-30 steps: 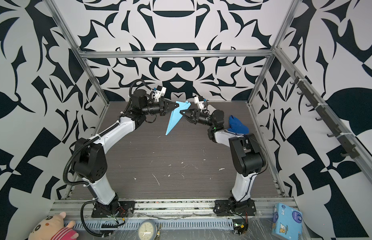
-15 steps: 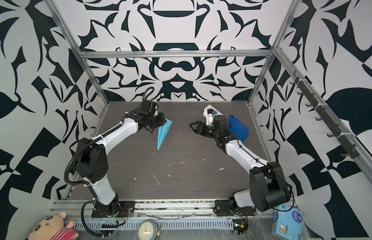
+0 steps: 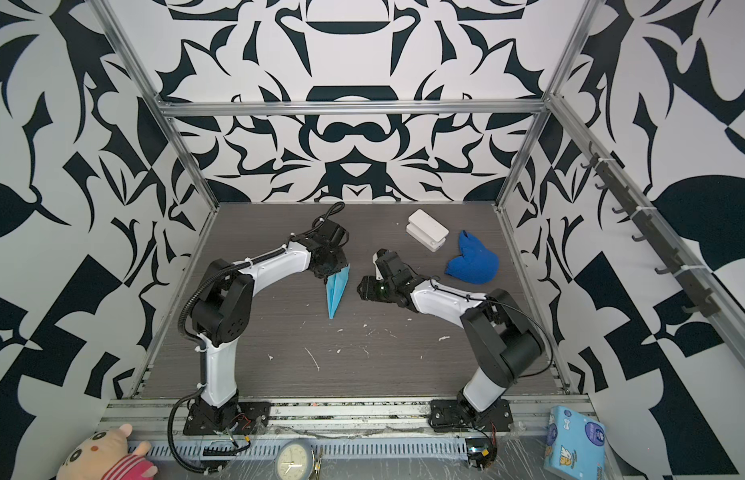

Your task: Fold a paper plane with a square sheet of paper (pick it up from the middle)

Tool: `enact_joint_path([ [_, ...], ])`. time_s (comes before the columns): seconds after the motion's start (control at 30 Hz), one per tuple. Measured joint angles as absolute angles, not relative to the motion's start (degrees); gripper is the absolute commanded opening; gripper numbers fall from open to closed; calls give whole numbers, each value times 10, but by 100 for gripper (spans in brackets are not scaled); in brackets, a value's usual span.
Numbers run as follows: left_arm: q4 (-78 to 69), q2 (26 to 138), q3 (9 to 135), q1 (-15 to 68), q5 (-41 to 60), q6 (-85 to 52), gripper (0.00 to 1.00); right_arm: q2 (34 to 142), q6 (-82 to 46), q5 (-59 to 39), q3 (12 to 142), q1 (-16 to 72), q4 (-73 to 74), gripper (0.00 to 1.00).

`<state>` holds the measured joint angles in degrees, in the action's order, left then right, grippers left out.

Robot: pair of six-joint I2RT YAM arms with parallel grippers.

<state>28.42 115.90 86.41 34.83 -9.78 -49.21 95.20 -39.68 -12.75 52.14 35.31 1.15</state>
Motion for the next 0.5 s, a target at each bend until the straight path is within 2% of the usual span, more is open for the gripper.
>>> enact_joint_path([
  [0.3, 281, 1159, 864, 348, -101, -503, 0, 1001, -461, -155, 552, 368, 67, 57],
  [0.5, 281, 1159, 864, 348, -101, -508, 0, 1035, -492, -160, 580, 368, 76, 45],
])
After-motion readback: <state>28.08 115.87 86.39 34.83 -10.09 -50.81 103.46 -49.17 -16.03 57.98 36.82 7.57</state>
